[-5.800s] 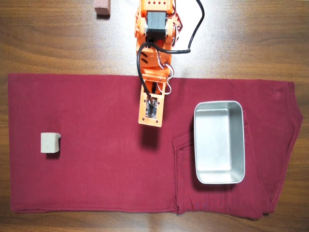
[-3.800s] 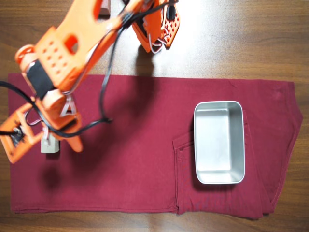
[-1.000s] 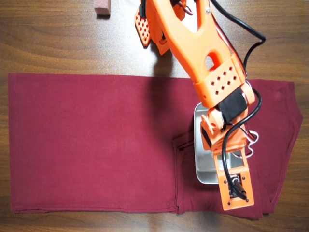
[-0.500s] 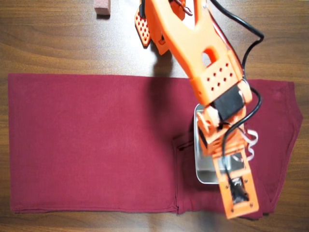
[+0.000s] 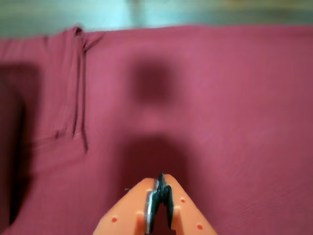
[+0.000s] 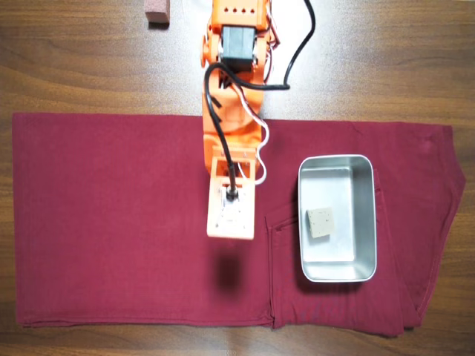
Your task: Grab the cube
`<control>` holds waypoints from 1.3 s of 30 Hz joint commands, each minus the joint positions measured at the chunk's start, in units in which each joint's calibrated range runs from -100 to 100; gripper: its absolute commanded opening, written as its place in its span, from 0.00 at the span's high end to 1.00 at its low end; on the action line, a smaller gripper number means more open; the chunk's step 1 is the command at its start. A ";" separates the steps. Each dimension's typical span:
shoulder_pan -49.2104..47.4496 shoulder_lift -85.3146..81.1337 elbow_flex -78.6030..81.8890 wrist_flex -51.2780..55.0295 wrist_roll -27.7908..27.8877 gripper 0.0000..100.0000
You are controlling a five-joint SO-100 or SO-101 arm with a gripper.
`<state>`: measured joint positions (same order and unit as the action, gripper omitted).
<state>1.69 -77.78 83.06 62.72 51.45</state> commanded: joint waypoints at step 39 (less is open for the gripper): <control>-3.33 -20.54 16.94 37.28 -3.61 0.97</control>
<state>-1.50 -98.78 99.63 98.97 48.03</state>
